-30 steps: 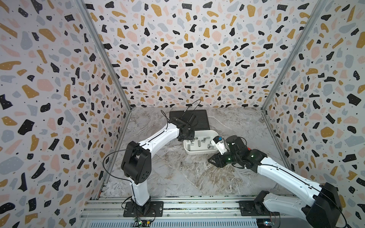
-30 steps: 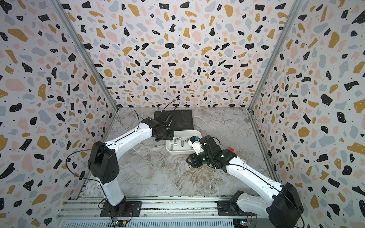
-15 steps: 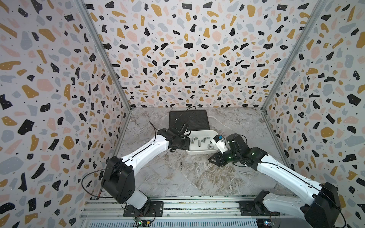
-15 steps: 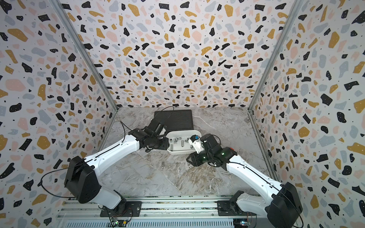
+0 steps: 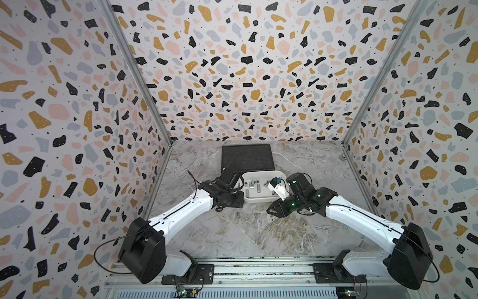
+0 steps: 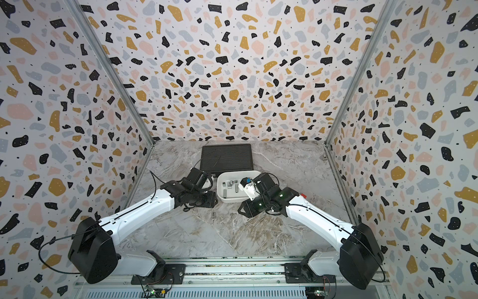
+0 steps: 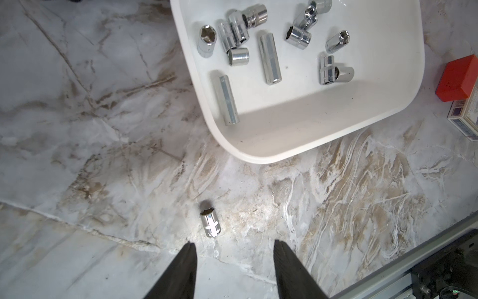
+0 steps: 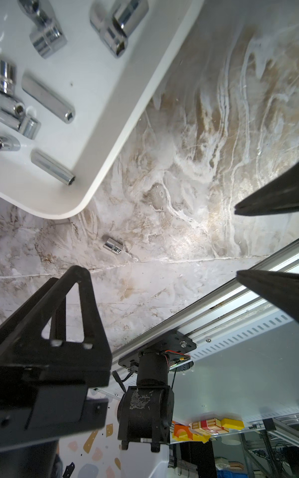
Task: Put the socket on the desktop into the storage box
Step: Pick up the socket head at the center of the board.
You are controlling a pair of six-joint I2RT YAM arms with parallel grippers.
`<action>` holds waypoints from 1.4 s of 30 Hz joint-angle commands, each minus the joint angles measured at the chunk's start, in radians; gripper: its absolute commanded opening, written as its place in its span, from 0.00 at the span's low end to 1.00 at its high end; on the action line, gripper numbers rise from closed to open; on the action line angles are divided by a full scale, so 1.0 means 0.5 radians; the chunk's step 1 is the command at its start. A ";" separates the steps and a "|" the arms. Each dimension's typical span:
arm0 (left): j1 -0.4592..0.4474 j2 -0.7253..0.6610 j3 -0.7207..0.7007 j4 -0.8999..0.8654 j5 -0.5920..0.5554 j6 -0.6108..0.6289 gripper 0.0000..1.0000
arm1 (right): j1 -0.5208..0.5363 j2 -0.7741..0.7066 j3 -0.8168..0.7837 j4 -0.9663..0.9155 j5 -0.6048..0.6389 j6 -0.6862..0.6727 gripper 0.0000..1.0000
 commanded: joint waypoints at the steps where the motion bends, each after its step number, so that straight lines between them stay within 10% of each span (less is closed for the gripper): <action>1: 0.016 -0.063 -0.076 0.064 0.029 -0.049 0.52 | 0.026 0.025 0.102 -0.012 -0.046 -0.038 0.40; 42: 0.019 0.269 -0.348 0.381 0.052 -0.290 0.49 | 0.181 0.231 0.117 0.037 -0.009 -0.076 0.40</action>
